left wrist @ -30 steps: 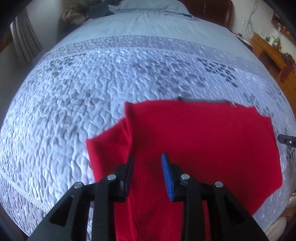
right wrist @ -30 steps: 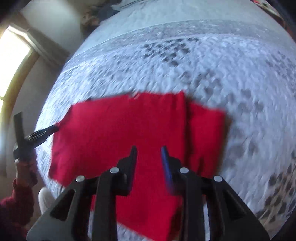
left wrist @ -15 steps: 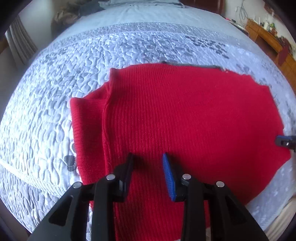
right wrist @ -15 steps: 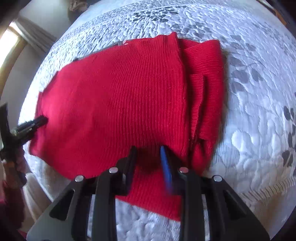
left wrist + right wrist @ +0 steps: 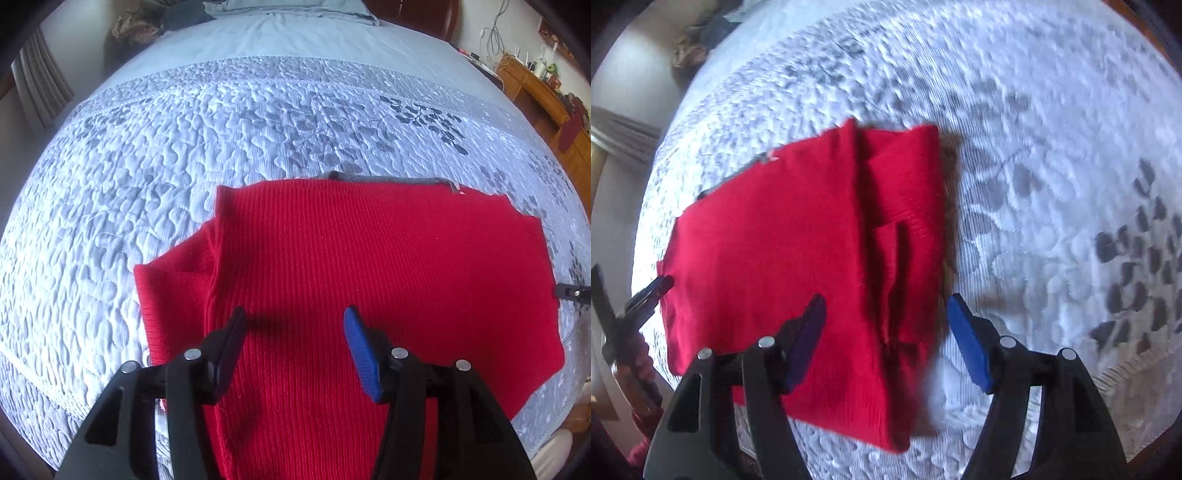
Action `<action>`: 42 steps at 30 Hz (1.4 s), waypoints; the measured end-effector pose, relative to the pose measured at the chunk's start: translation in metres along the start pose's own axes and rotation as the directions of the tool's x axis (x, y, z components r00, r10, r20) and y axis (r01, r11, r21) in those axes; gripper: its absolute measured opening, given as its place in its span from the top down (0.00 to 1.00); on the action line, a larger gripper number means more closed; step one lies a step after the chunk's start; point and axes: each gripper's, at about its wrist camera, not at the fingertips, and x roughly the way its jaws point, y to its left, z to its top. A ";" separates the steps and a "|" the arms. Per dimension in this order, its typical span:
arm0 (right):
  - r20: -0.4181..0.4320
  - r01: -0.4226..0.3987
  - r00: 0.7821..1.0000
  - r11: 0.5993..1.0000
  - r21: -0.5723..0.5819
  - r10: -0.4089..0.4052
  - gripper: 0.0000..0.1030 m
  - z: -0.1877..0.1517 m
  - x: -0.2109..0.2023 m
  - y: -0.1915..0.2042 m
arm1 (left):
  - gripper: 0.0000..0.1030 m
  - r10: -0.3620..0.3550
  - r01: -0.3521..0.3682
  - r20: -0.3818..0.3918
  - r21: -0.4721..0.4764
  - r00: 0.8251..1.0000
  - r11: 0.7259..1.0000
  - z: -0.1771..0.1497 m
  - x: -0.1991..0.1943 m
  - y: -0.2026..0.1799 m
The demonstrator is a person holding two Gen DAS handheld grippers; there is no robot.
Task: Fold small clothes
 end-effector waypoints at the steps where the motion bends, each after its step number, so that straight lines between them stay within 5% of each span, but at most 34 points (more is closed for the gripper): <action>1: -0.010 -0.011 1.000 1.000 0.013 0.011 0.34 0.000 0.007 -0.002 | 0.46 -0.008 0.009 0.006 -0.008 1.000 1.000 -0.002 0.001 0.002; 6: 0.002 0.016 1.000 1.000 0.020 -0.016 0.33 0.001 0.023 0.002 | 0.46 -0.004 0.004 0.004 0.043 1.000 0.999 -0.009 0.008 0.002; 8: 0.026 0.043 0.999 0.999 0.015 -0.043 0.51 0.002 0.021 0.009 | 0.46 -0.009 0.009 0.007 0.053 1.000 0.999 -0.011 0.007 0.003; 11: 0.044 0.054 0.998 0.998 -0.024 -0.053 0.67 0.001 0.020 0.024 | 0.46 -0.021 0.020 0.009 0.063 1.000 0.998 -0.012 0.007 0.004; 16: 0.028 0.013 1.000 1.000 0.022 -0.014 0.76 0.006 0.029 0.019 | 0.46 -0.040 0.039 0.008 0.059 0.999 0.997 -0.013 0.008 0.006; 30: -0.002 0.078 0.997 0.995 0.067 -0.078 0.78 0.010 0.036 0.027 | 0.44 -0.066 0.066 -0.004 0.061 0.998 0.996 -0.012 0.020 0.009; 37: 0.072 0.068 0.995 0.997 0.028 -0.070 0.80 0.011 -0.013 0.069 | 0.40 -0.107 0.105 0.039 0.048 0.994 0.993 -0.007 -0.005 0.023; 40: 0.077 0.126 0.990 0.991 -0.049 -0.122 0.80 0.016 -0.026 0.111 | 0.40 -0.183 0.183 0.046 0.015 0.982 0.983 -0.005 -0.013 0.034; 42: 0.079 0.159 0.985 0.981 -0.109 -0.151 0.80 0.019 -0.026 0.142 | 0.40 -0.300 0.301 0.037 -0.014 0.953 0.954 -0.004 -0.015 0.039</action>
